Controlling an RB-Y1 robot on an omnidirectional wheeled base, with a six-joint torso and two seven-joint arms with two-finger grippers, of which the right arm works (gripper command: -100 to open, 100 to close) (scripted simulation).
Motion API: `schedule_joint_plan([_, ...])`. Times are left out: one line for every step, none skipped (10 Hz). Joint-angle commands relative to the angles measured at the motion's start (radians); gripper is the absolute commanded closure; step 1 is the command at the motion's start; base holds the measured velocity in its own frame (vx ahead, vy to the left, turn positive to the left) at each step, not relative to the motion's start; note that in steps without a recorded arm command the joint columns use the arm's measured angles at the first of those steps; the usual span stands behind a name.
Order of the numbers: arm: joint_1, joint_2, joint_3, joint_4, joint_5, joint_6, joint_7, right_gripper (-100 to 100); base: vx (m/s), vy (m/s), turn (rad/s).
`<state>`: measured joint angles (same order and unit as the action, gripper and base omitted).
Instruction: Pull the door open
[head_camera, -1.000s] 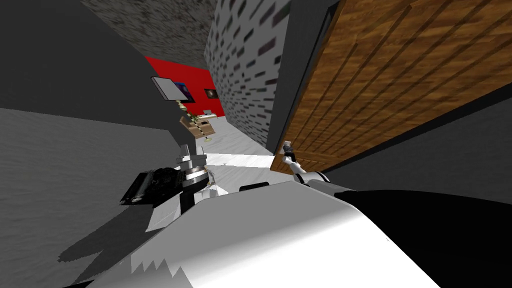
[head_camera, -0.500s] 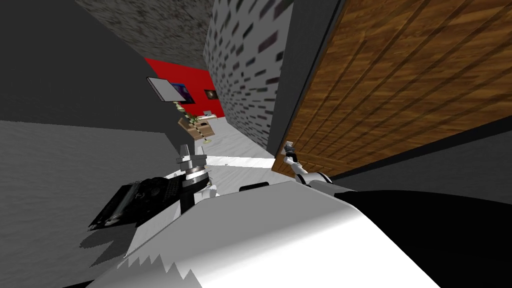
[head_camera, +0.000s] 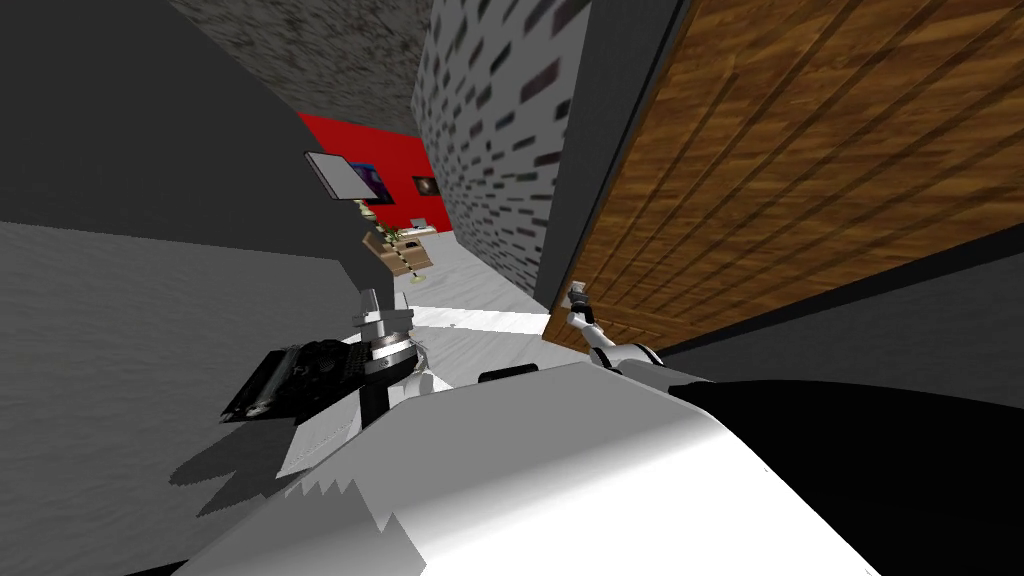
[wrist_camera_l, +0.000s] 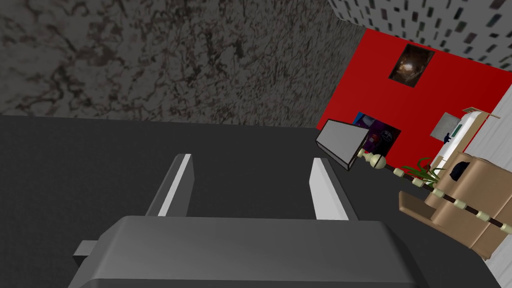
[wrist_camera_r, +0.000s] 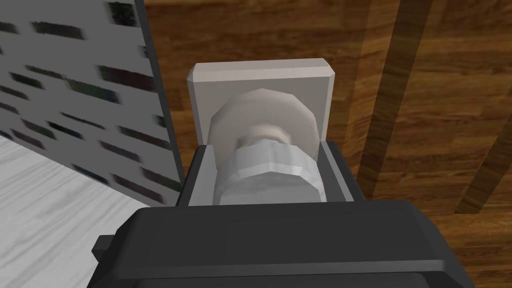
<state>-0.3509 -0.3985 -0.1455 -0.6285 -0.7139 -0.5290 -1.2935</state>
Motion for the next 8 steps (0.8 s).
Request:
schedule_joint_plan([0.007, -0.003, -0.005, 0.001, -0.002, 0.004, 0.003, 100, -0.215, 0.018, 0.028])
schedule_joint_plan([0.007, -0.003, -0.004, 0.001, -0.002, 0.004, 0.003, 100, -0.226, 0.001, 0.031])
schedule_joint_plan([0.007, -0.003, -0.004, 0.001, -0.002, 0.004, 0.003, 100, -0.228, 0.025, 0.022])
schedule_joint_plan([0.007, -0.003, -0.004, 0.001, -0.002, 0.004, 0.003, 100, -0.196, 0.028, 0.025])
schedule_joint_plan([0.007, -0.003, -0.004, 0.001, -0.002, 0.004, 0.003, 100, -0.199, 0.009, 0.017])
schedule_joint_plan([0.007, -0.003, -0.004, 0.001, -0.002, 0.004, 0.003, 100, -0.189, 0.012, 0.030])
schedule_joint_plan([0.007, -0.003, -0.004, 0.001, -0.002, 0.004, 0.003, 100, -0.167, -0.004, 0.026])
schedule_joint_plan([0.007, -0.003, -0.004, 0.001, -0.002, 0.004, 0.003, 100, -0.179, -0.013, 0.031])
